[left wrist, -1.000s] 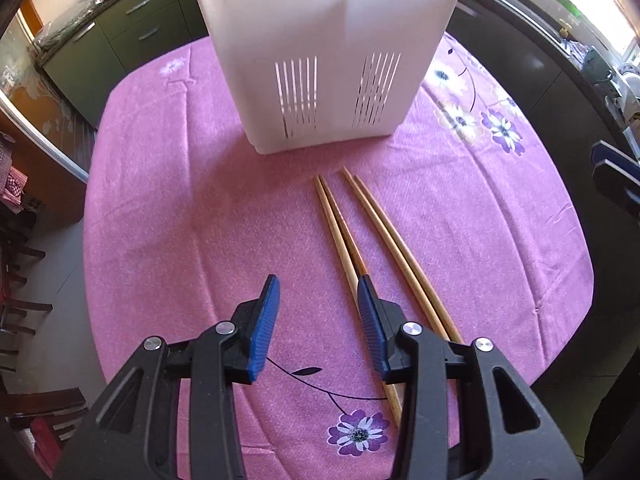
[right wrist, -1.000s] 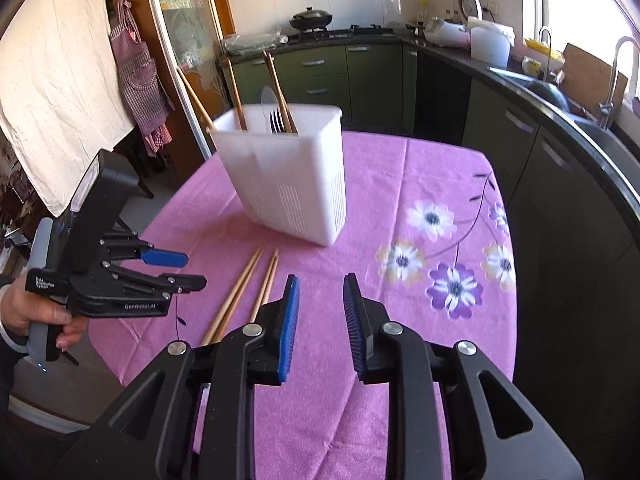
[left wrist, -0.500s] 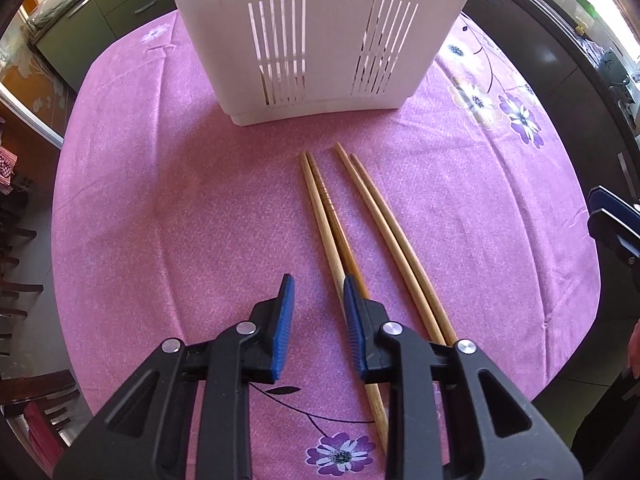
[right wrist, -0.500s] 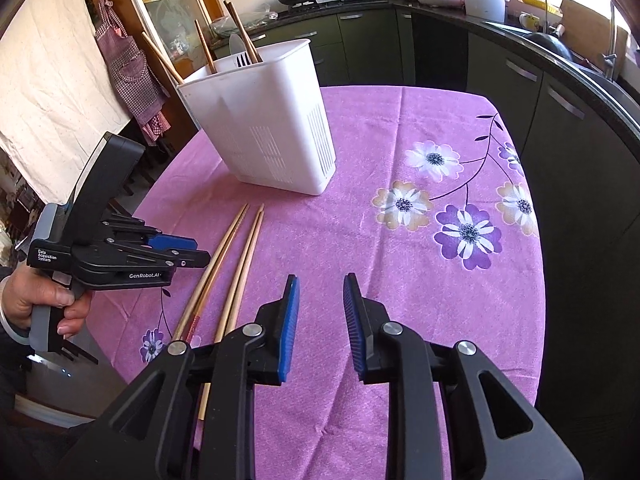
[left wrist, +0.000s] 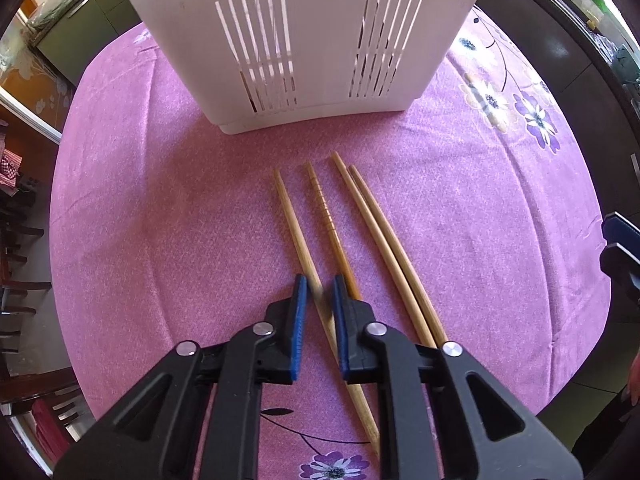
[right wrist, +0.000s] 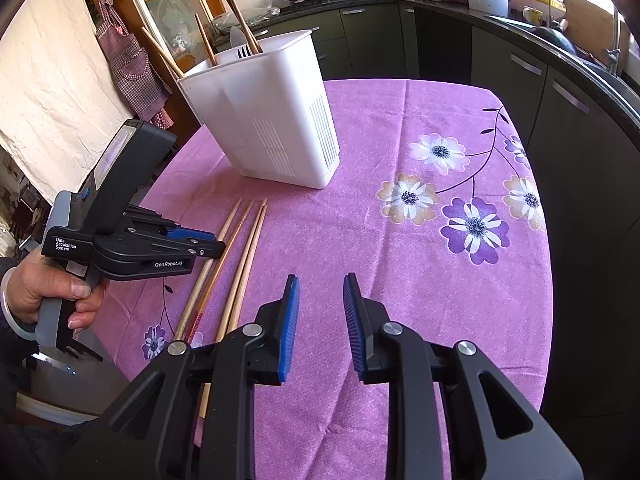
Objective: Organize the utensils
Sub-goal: 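Lower the left tool to the loose chopsticks and grasp one upright, then lift the chopstick with the left tool while the right tool approaches the loose chopsticks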
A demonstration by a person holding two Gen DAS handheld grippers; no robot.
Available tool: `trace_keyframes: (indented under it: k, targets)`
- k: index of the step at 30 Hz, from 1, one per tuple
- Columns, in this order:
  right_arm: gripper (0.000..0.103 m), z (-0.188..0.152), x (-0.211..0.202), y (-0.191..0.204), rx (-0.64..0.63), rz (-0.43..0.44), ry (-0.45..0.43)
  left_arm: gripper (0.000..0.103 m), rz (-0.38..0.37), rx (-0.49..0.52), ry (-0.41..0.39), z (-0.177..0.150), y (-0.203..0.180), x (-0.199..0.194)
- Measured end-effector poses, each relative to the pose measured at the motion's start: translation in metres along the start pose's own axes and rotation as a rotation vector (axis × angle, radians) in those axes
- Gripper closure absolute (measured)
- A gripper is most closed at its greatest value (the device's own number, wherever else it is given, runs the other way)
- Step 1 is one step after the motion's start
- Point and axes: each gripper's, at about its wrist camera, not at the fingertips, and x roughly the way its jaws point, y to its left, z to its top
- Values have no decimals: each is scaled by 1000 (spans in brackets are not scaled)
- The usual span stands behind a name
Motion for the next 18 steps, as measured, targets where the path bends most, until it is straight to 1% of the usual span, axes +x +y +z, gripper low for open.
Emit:
trace_keyframes:
  k: [3, 5, 7, 10, 14, 18]
  targets:
    - [80, -1, 0, -2, 4, -1, 2, 96, 5, 15, -2, 2, -3, 1]
    - [80, -1, -2, -4, 9, -2, -2, 96, 3, 7, -6, 5, -1, -2]
    - [80, -1, -4, -5, 10, -4, -7, 96, -1, 1, -25, 4, 4, -10]
    - [80, 1, -8, -4, 9, -7, -14, 96, -4, 5, -69, 0, 10, -29]
    - [80, 2, -13, -1, 6, -9, -24, 96, -19, 10, -146, -10, 15, -65]
    - [80, 2, -15, 1, -2, -16, -23, 97, -16, 26, -246, -33, 22, -107]
